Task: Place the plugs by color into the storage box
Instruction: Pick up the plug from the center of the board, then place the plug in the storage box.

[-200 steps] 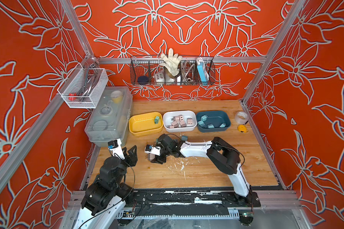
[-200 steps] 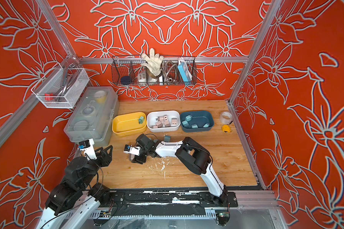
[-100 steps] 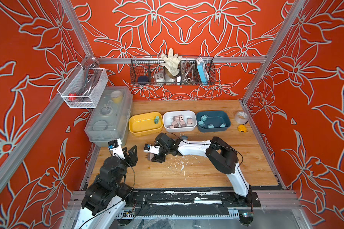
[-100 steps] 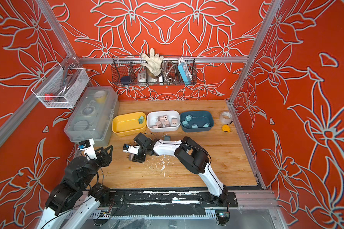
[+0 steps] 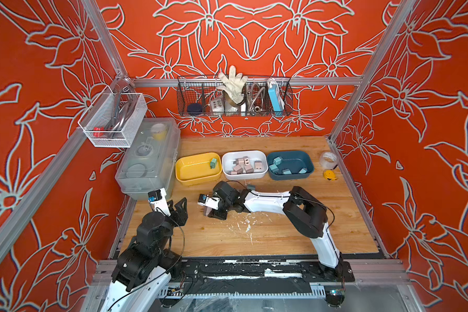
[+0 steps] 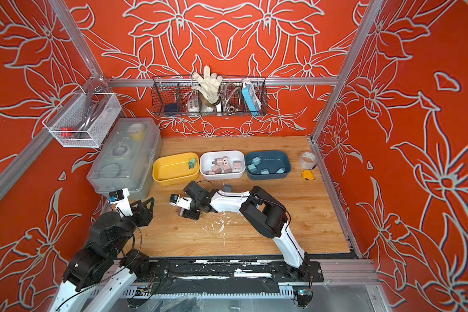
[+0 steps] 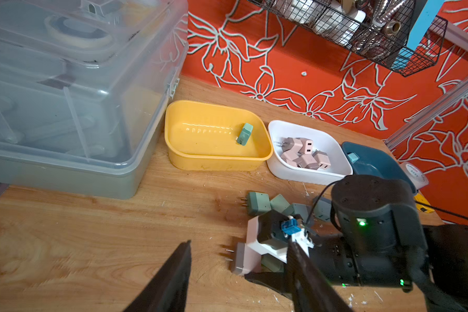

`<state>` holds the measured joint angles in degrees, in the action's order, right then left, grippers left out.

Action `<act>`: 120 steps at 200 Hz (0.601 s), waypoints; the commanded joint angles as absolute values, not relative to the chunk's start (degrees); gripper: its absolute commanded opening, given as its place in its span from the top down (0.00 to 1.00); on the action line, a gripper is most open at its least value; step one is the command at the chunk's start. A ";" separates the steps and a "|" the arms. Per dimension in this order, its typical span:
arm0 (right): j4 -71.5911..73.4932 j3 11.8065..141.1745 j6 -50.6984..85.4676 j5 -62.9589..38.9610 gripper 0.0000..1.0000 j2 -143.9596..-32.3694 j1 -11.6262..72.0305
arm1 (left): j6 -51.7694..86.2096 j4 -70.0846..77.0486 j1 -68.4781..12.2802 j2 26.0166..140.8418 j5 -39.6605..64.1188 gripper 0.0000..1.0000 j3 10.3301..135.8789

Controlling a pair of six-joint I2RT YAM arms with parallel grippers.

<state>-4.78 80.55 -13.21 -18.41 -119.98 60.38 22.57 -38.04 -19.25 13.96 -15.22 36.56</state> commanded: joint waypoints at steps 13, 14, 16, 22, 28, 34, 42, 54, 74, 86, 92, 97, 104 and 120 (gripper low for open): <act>-5.13 79.33 -9.72 -17.55 0.64 -113.16 60.21 | 22.28 -37.00 -18.19 14.11 -15.12 0.43 36.22; -5.16 79.31 -9.65 -17.57 0.64 -113.05 60.16 | 22.26 -37.00 -18.19 14.13 -15.07 0.43 36.26; -5.13 79.20 -9.55 -17.55 0.64 -112.90 60.15 | 22.31 -37.00 -18.15 14.14 -15.04 0.43 36.29; -5.12 78.86 -9.13 -17.49 0.65 -112.11 60.04 | 22.21 -37.00 -18.19 14.22 -14.99 0.43 36.25; -4.85 78.54 -8.57 -17.17 0.65 -111.49 59.86 | 22.17 -36.93 -18.20 14.36 -14.98 0.43 36.23; -4.75 78.19 -7.61 -16.46 0.66 -110.83 59.61 | 22.23 -36.91 -18.19 14.49 -14.94 0.43 36.24; -4.97 78.07 -6.55 -15.82 0.67 -110.23 59.19 | 22.17 -36.91 -18.19 14.74 -14.79 0.43 36.28; -5.29 77.83 -4.71 -15.47 0.68 -109.31 58.19 | 22.18 -37.09 -18.19 15.02 -14.57 0.43 36.31; -4.19 76.36 -1.80 -15.71 0.69 -107.56 56.09 | 22.24 -37.00 -18.21 15.11 -14.33 0.43 36.29; -3.90 75.36 -0.46 -15.54 0.69 -106.28 54.69 | 22.23 -36.94 -18.19 15.20 -14.16 0.43 36.30; -4.09 74.92 -0.01 -15.24 0.69 -105.68 53.88 | 22.21 -36.91 -18.17 15.28 -14.07 0.43 36.15; -4.26 74.52 0.48 -14.79 0.68 -105.06 53.24 | 22.22 -36.83 -18.17 15.29 -13.94 0.43 36.17; -4.41 73.85 1.06 -14.36 0.69 -104.28 52.30 | 22.24 -36.67 -18.19 15.38 -13.77 0.43 36.07; -4.53 71.87 2.54 -14.24 0.69 -102.07 49.55 | 22.14 -36.27 -18.19 15.80 -12.98 0.44 35.88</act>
<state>-4.36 74.37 -1.74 -15.90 -106.54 52.77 22.55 -38.02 -18.68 15.03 -14.41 36.56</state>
